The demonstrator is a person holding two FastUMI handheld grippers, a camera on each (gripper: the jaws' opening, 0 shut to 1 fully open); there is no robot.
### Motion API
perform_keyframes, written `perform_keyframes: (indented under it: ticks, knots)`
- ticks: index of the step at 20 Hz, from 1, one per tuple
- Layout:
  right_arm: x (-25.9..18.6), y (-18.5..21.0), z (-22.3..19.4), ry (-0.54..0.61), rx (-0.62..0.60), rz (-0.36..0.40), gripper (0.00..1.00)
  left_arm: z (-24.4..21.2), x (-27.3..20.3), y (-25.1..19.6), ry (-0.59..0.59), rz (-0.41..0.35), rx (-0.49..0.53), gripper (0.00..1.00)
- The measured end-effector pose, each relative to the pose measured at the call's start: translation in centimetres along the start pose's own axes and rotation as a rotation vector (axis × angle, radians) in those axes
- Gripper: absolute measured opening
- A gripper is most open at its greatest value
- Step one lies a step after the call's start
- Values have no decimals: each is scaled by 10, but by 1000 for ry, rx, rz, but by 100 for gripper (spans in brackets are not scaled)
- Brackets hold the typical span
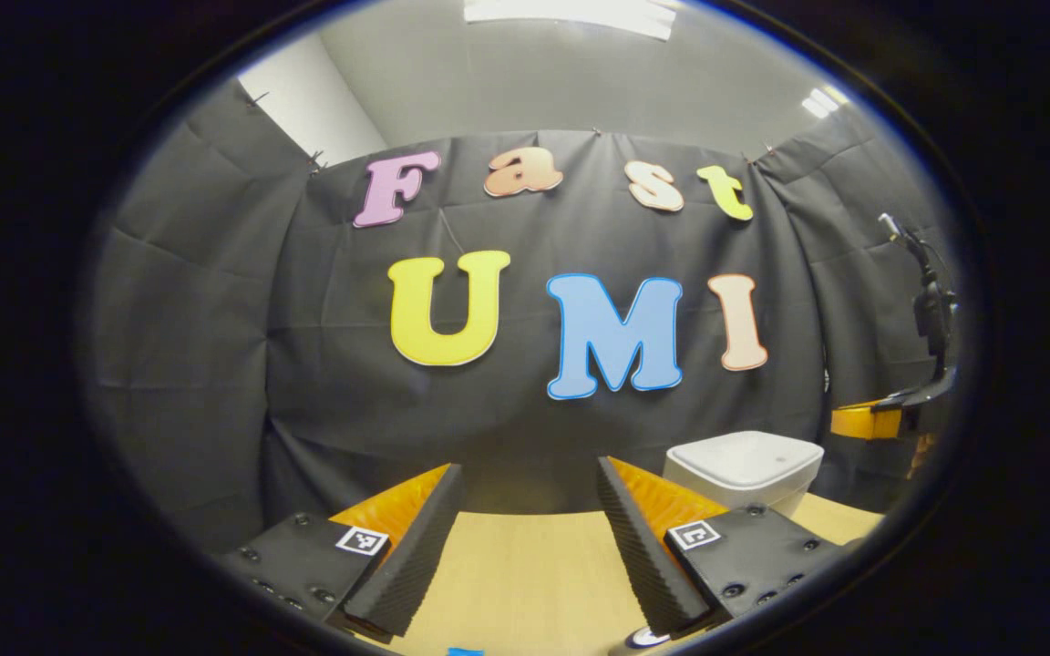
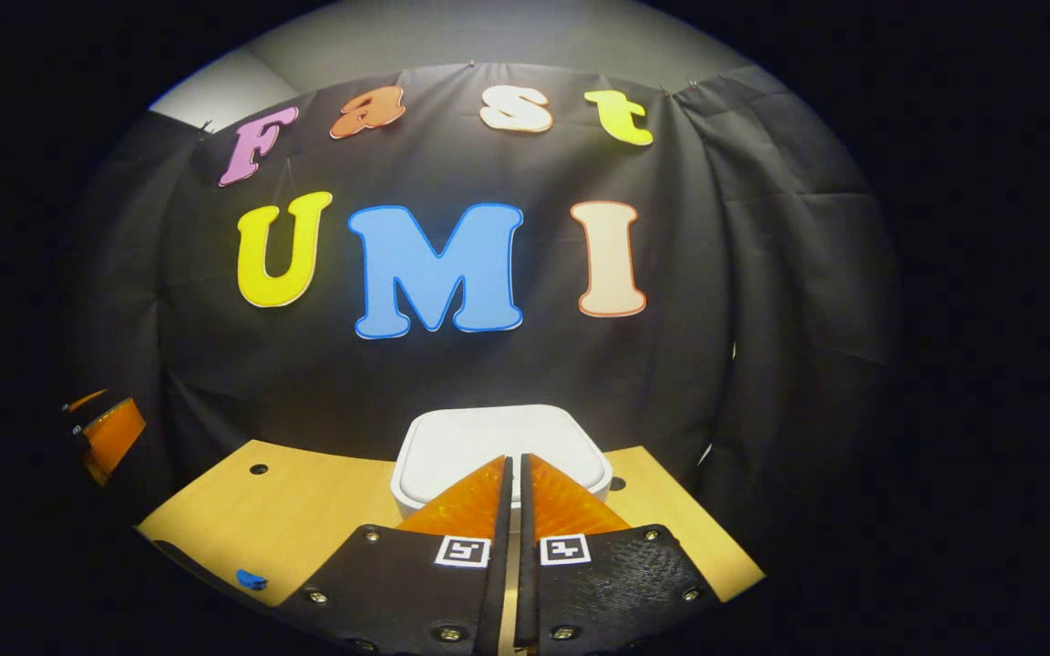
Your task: Press the lid of the desktop garbage bin to open it, pick up the crumpled paper on the desktop and throw it into the bin, then pick up the pop can on the desktop and drop it into the bin, and finally close the garbage bin lid.
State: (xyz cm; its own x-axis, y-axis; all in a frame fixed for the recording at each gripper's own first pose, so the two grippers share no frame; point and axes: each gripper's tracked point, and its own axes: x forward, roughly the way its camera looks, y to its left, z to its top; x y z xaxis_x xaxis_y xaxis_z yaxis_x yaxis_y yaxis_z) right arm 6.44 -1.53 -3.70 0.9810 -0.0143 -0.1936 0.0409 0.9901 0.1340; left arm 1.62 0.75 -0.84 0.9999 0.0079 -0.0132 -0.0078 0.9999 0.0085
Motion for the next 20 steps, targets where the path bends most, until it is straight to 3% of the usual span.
perform_keyframes:
  ticks: [2,9,10,16,20]
  knots:
    - [13,1,-4,40,32,23,6,-1,0,0,2,1,-1,98]
    - [44,8,-10,99,61,68,2,1,-5,2,-2,14,3,98]
    - [44,9,-11,100,53,74,1,2,-6,3,-1,16,3,94]
    - [60,11,-14,118,-26,76,0,1,-9,2,-1,17,-3,98]
    - [67,9,-23,152,-160,61,0,0,-9,1,1,14,-8,98]
